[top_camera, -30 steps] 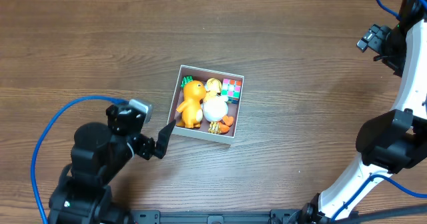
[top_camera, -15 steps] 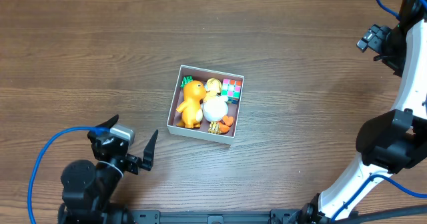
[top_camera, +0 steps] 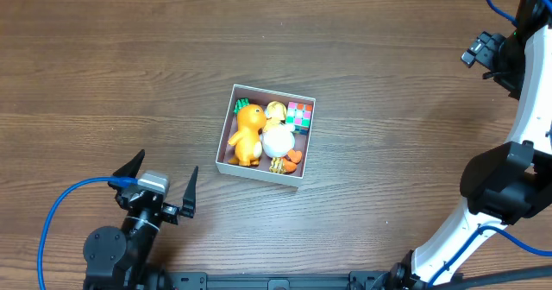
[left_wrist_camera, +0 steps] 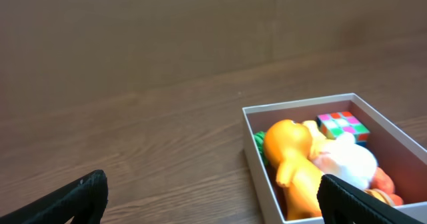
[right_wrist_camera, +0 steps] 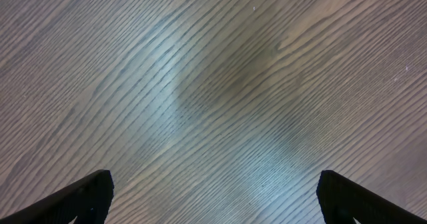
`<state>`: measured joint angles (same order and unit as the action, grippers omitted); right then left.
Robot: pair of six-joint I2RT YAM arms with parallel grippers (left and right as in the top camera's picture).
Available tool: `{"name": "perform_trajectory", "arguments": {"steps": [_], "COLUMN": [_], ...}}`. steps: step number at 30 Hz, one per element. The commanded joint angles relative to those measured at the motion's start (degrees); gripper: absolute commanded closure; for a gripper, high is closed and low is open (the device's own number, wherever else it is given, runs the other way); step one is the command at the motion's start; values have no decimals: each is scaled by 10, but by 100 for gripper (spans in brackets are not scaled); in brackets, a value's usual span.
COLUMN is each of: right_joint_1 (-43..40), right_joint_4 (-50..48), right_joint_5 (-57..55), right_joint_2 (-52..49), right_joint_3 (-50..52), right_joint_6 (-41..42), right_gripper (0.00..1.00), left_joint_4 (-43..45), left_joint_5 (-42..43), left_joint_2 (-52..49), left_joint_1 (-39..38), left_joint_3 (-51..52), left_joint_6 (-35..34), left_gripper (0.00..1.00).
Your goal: Pack container
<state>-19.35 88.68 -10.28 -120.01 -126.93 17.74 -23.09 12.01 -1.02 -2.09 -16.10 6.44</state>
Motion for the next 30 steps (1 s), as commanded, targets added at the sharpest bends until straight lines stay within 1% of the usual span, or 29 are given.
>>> {"name": "perform_trajectory", "arguments": {"steps": [1, 9, 16, 20, 30], "right_joint_1": [2, 2, 2, 2, 2], "right_joint_4": [-2, -2, -2, -2, -2], "right_joint_5": [0, 0, 0, 0, 0], "right_joint_2": [10, 10, 10, 10, 10], "right_joint_3": [0, 0, 0, 0, 0], "right_joint_6": [-2, -2, -2, -2, -2], "right_gripper": [0, 0, 0, 0, 0], "left_joint_4": [14, 55, 151, 192, 189], "left_joint_5": [-33, -58, -49, -49, -85], "left_joint_2": [8, 8, 8, 8, 8], "left_joint_1": [6, 6, 6, 6, 6], "left_joint_3": [3, 39, 124, 155, 158], "left_joint_6": [9, 9, 8, 8, 9], "left_gripper": [0, 0, 0, 0, 0]}}
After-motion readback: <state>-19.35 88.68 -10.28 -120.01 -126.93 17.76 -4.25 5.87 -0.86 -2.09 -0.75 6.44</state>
